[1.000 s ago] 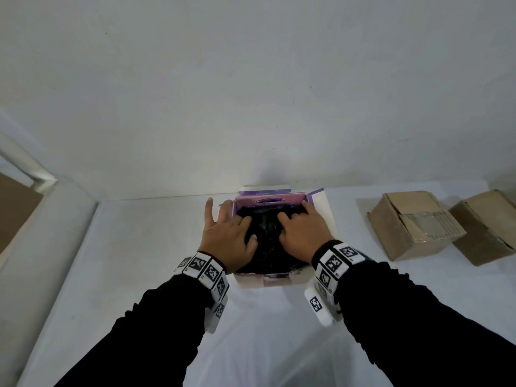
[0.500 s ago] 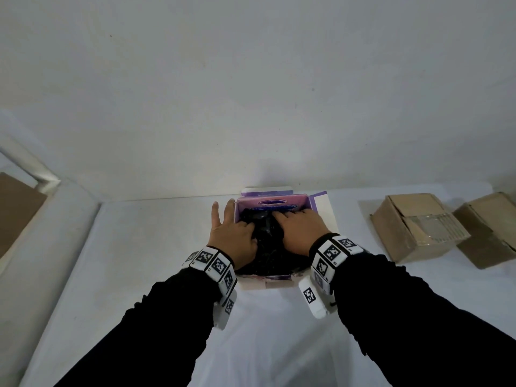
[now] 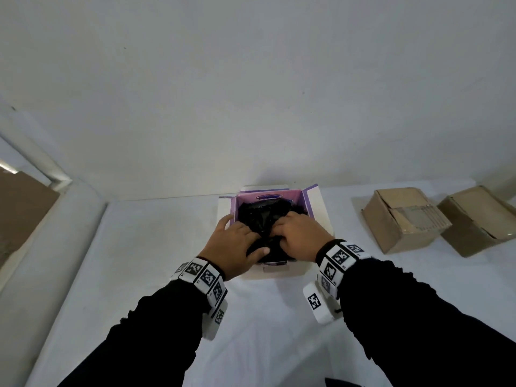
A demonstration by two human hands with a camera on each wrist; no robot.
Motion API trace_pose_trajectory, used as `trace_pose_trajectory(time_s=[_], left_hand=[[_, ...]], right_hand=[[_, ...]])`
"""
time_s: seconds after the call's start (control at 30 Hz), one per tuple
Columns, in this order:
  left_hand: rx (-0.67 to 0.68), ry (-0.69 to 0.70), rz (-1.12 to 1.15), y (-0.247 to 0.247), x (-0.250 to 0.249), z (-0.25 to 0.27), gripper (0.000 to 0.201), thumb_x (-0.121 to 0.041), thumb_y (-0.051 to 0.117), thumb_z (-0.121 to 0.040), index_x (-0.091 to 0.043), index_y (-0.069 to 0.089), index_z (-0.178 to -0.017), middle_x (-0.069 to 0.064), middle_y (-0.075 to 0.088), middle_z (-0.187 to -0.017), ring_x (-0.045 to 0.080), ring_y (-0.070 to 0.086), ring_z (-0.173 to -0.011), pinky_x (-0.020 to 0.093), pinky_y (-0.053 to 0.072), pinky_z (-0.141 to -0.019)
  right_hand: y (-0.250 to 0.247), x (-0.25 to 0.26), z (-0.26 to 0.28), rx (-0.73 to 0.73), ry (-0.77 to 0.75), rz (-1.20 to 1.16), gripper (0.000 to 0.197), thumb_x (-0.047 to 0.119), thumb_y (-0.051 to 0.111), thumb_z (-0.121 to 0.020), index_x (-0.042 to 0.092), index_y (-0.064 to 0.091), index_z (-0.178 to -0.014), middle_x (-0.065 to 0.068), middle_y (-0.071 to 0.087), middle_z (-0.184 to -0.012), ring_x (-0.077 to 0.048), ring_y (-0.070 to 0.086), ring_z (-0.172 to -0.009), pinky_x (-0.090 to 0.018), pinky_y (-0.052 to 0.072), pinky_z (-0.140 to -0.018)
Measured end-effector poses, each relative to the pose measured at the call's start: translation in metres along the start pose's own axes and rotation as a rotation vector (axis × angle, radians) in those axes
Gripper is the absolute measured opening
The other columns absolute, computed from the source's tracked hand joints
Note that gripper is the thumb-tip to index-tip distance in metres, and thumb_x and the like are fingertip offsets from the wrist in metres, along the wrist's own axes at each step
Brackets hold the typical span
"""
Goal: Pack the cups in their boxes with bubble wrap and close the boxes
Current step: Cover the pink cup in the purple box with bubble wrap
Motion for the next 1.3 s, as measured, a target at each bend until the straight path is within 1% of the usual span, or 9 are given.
trace_pose_trajectory(time_s=[0.2,0.27,0.37,0.6,0.73,0.87,1.0,1.17,1.3], left_hand=[[-0.144,0.137,0.047,-0.007,-0.021,0.026,0.038,-0.054,0.043,-0.086,-0.021,0.063,-0.087,-0.005,0.057,-0.077,0.017,0.057,-0.065,0.028,0.045,-0.06],[-0.036,0.128,0.015,0.004,-0.024,0.032,0.045,-0.059,0.042,-0.085,-0.022,0.064,-0.098,-0.007,0.063,-0.082,0.016,0.062,-0.074,0.027,0.05,-0.078],[0.125,0.107,-0.048,0.017,-0.028,0.037,0.045,-0.056,0.047,-0.09,-0.021,0.059,-0.117,-0.004,0.067,-0.103,0.016,0.061,-0.1,0.029,0.021,-0.115],[0.172,0.004,-0.177,0.014,-0.034,0.03,0.035,-0.045,0.053,-0.091,-0.02,0.061,-0.114,0.001,0.053,-0.112,0.022,0.049,-0.104,0.034,0.028,-0.106],[0.196,-0.01,-0.27,0.019,-0.035,0.032,0.017,-0.031,0.063,-0.079,-0.018,0.064,-0.091,-0.002,0.062,-0.073,0.021,0.062,-0.068,0.048,0.007,-0.119],[0.264,-0.121,-0.194,0.012,-0.04,0.028,0.023,-0.034,0.044,-0.078,-0.019,0.059,-0.087,-0.004,0.063,-0.07,0.02,0.064,-0.081,0.047,-0.013,-0.116],[0.222,-0.095,-0.09,0.008,-0.034,0.026,0.04,-0.042,0.036,-0.077,-0.02,0.065,-0.093,-0.007,0.069,-0.082,0.013,0.062,-0.094,0.041,-0.01,-0.118],[-0.09,-0.057,-0.066,0.001,-0.025,0.039,0.052,-0.062,0.044,-0.084,-0.015,0.066,-0.073,0.0,0.056,-0.081,0.025,0.053,-0.089,0.044,0.033,-0.106],[-0.084,-0.13,-0.054,0.005,-0.011,0.045,0.064,-0.062,0.032,-0.093,-0.013,0.07,-0.077,0.003,0.064,-0.103,0.023,0.054,-0.114,0.046,0.024,-0.115]], right_hand=[[0.0,0.012,0.048,-0.089,-0.01,0.056,0.05,0.072,0.043,-0.078,0.024,0.052,-0.086,0.009,0.055,-0.077,-0.015,0.053,-0.071,-0.033,0.038,-0.076],[0.011,0.013,0.057,0.008,-0.006,0.161,0.056,0.074,0.046,-0.077,0.021,0.053,-0.094,0.005,0.063,-0.08,-0.019,0.059,-0.074,-0.035,0.038,-0.085],[0.016,0.018,0.062,0.063,0.014,0.217,0.038,0.05,0.051,-0.086,0.017,0.057,-0.103,-0.001,0.069,-0.088,-0.023,0.064,-0.086,-0.035,0.028,-0.104],[0.014,0.024,0.059,0.056,0.094,0.311,0.013,0.009,0.067,-0.067,0.016,0.07,-0.078,-0.002,0.062,-0.075,-0.024,0.059,-0.067,-0.036,0.045,-0.078],[0.013,0.028,0.063,0.049,0.062,0.274,0.023,0.008,0.056,-0.075,0.015,0.059,-0.097,0.001,0.063,-0.066,-0.025,0.062,-0.063,-0.037,0.035,-0.106],[0.006,0.026,0.061,0.049,0.099,0.206,0.025,0.016,0.045,-0.086,0.014,0.049,-0.11,-0.003,0.068,-0.082,-0.027,0.064,-0.079,-0.036,0.027,-0.109],[0.004,0.031,0.061,-0.045,0.044,0.156,0.049,0.015,0.051,-0.078,0.023,0.047,-0.126,-0.002,0.059,-0.102,-0.025,0.056,-0.09,-0.037,0.04,-0.085],[0.006,0.028,0.052,0.166,0.042,0.079,0.038,0.018,0.05,-0.083,0.025,0.058,-0.119,0.002,0.061,-0.112,-0.023,0.056,-0.104,-0.035,0.036,-0.092],[-0.028,0.023,0.022,0.016,0.032,-0.193,0.037,0.009,0.049,-0.08,0.023,0.063,-0.111,0.003,0.06,-0.116,-0.021,0.053,-0.109,-0.038,0.045,-0.089]])
Point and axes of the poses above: each hand's wrist, its own z-axis away from the middle knuckle, its own y-axis out of the palm, x = y × z, the point moved 6 cm from there along -z, towards the middle knuckle
